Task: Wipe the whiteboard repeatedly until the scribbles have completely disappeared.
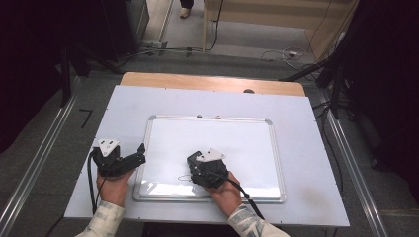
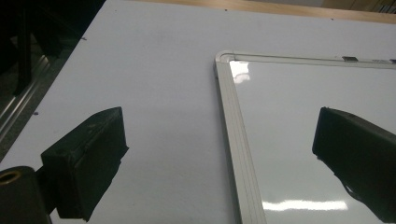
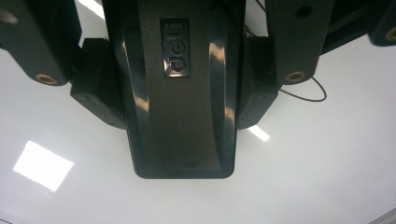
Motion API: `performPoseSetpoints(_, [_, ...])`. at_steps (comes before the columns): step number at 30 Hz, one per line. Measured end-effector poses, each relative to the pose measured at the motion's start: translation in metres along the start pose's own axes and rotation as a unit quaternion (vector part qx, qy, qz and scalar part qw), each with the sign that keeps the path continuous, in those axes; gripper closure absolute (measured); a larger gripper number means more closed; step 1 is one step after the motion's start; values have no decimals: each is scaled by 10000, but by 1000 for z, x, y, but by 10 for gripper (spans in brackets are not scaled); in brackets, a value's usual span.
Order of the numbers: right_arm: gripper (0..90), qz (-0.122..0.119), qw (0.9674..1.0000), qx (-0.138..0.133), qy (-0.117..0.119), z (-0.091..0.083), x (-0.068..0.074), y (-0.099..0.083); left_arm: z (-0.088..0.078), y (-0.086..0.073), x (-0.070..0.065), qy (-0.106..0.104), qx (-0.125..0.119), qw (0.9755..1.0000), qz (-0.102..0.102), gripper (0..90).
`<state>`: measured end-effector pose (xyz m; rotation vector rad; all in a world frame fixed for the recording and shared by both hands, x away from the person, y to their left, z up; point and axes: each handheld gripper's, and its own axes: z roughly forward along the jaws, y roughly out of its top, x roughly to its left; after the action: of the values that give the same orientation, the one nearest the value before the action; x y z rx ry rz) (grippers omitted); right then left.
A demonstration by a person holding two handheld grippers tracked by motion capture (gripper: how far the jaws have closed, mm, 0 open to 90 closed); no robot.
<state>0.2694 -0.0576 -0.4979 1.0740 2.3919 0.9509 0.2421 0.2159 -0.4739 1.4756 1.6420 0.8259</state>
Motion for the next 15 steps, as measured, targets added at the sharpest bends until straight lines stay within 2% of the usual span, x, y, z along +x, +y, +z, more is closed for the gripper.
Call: performPoseSetpoints(15, [388, -77, 10000, 13, 25, 7, 14, 8, 0, 0, -1, 4, 20, 10000, 27, 33])
